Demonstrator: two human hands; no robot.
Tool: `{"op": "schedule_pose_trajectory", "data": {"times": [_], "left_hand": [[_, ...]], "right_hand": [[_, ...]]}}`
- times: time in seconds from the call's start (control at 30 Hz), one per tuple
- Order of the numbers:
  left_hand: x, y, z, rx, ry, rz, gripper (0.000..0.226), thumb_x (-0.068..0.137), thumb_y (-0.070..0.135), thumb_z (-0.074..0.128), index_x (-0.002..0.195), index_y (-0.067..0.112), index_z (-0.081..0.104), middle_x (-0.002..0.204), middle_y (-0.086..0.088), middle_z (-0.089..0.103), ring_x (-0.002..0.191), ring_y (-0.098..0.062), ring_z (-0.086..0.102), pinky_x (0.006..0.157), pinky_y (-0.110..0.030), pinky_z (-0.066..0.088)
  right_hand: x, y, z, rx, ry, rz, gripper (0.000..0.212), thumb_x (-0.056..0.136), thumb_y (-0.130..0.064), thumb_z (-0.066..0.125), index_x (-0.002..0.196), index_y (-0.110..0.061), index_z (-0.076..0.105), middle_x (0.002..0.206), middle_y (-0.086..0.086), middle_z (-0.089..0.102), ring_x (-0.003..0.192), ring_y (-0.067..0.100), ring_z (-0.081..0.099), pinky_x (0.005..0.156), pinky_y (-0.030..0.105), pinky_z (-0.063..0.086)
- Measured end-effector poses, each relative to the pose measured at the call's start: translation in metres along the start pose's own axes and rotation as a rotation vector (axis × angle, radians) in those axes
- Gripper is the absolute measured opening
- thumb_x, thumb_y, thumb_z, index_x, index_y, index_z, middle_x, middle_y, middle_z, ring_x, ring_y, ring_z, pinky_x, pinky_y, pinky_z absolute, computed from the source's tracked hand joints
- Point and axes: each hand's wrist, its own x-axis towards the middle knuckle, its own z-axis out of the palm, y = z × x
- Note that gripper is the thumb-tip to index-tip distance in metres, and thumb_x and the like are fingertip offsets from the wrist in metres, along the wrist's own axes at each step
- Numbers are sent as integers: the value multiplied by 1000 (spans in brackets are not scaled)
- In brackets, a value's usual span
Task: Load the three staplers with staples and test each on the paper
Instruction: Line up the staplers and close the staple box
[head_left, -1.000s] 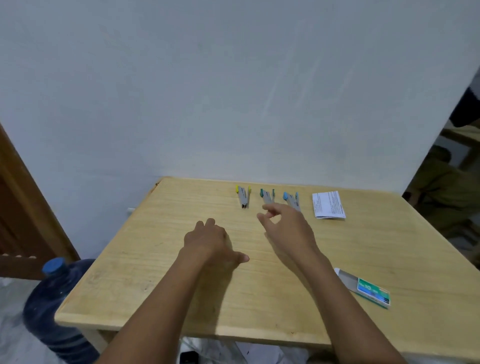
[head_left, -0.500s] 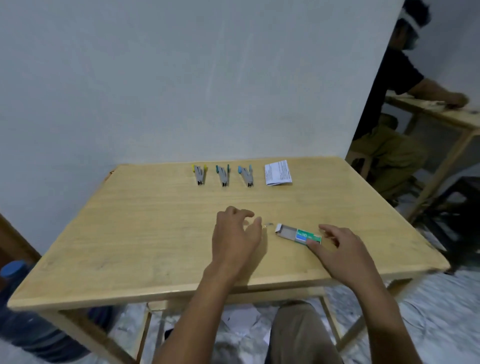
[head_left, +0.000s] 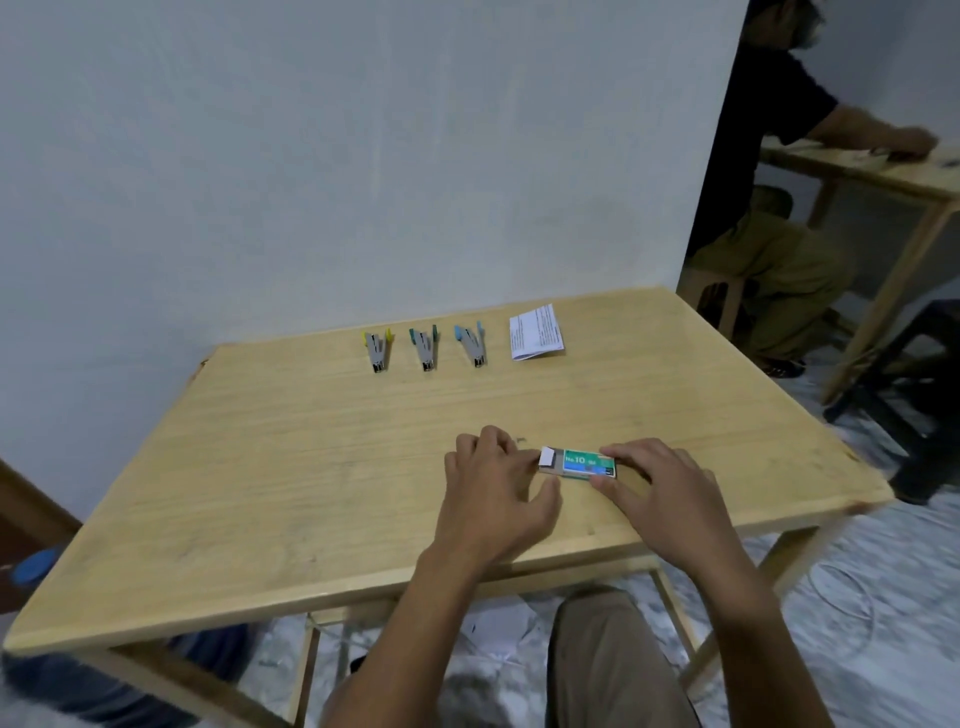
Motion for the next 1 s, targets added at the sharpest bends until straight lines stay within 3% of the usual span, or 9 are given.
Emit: {"op": "schedule_pose_trajectory", "data": {"times": [0.37,0.77,0.9,1.0], "left_hand": [[-2,-1,2,16,-48,93,48,87,51,48,133,41,58,108,10,43,102,-12,29,85,-26,27],[-2,-4,4,-29,-48,83,48,85,52,49,130,40,60,110,14,43,103,-9,28,89,-27,31],[4,-6,4,-183,134,-69,35,88,46,55,120,35,64,113,12,44,107,-8,35,92,-28,41],[14,-12,8,-265,197,-151,42,91,40,57,130,24,59,130,6,45,120,-9,44,96,-31,48]], "right_hand": [[-1,0,1,3,-21,-30,36,92,-54,54,127,-43,57,125,-20,57,117,9,48,94,35,35],[-1,1,3,1,-9,-35,36,92,-55,53,126,-43,57,123,-21,57,115,8,48,90,33,33],[0,3,3,12,-6,-44,37,92,-55,54,127,-43,57,123,-21,57,114,9,49,90,33,32],[0,2,3,34,-5,-41,42,92,-54,55,131,-42,54,125,-19,57,116,9,48,93,33,32]]}}
